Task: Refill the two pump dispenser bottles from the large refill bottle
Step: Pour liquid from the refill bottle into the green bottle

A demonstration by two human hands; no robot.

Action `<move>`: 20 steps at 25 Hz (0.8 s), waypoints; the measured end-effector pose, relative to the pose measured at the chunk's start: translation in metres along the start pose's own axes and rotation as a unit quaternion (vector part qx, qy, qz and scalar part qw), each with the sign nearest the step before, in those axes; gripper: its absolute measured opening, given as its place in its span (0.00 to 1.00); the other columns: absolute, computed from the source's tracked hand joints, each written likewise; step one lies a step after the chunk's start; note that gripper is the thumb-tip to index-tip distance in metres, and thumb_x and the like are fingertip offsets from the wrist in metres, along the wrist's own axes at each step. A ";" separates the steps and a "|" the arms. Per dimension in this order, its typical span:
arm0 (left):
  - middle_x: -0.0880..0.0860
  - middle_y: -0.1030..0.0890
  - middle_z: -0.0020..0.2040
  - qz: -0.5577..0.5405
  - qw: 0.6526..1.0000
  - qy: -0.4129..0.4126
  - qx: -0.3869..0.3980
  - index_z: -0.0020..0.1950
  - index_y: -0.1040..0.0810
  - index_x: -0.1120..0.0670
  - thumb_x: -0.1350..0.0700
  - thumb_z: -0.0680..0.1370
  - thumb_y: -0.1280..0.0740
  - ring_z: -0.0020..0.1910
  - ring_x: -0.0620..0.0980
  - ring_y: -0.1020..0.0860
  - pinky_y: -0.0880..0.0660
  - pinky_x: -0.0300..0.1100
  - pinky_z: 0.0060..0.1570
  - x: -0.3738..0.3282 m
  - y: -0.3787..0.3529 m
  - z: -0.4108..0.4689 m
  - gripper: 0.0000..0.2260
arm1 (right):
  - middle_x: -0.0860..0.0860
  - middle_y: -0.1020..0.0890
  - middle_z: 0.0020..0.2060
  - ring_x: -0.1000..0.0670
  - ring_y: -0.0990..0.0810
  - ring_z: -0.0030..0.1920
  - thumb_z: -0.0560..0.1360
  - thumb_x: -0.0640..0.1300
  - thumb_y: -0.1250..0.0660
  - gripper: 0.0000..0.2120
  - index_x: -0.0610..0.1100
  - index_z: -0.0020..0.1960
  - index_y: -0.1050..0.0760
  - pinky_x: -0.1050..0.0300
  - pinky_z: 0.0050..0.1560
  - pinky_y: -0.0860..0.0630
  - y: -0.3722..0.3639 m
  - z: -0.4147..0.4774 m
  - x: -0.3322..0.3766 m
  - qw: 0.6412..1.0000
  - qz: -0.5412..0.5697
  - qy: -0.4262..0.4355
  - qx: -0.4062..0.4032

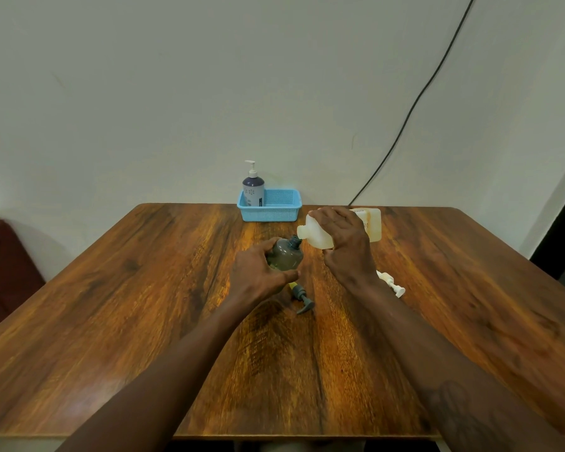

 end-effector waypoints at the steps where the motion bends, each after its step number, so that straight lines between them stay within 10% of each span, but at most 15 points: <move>1: 0.48 0.18 0.59 0.003 1.000 -0.001 0.001 0.73 0.26 0.47 0.37 0.65 0.22 0.52 0.45 0.21 0.28 0.32 0.43 0.001 -0.001 0.000 0.39 | 0.46 0.20 0.67 0.40 0.26 0.69 0.63 0.26 0.22 0.39 0.43 0.72 0.24 0.38 0.66 0.27 0.000 0.000 0.000 1.000 0.000 0.001 0.000; 20: 0.44 0.20 0.54 -0.006 1.000 -0.004 0.016 0.72 0.25 0.46 0.38 0.65 0.21 0.49 0.43 0.22 0.28 0.34 0.43 0.000 -0.001 -0.003 0.37 | 0.44 0.20 0.66 0.38 0.26 0.68 0.63 0.25 0.23 0.38 0.42 0.71 0.24 0.35 0.67 0.27 0.006 0.002 0.004 1.000 0.000 0.020 -0.003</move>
Point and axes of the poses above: each hand's wrist, its own z-axis towards the middle knuckle, its own y-axis out of the back of the hand, x = y × z, the point moved 5 cm from there along z, towards the middle knuckle
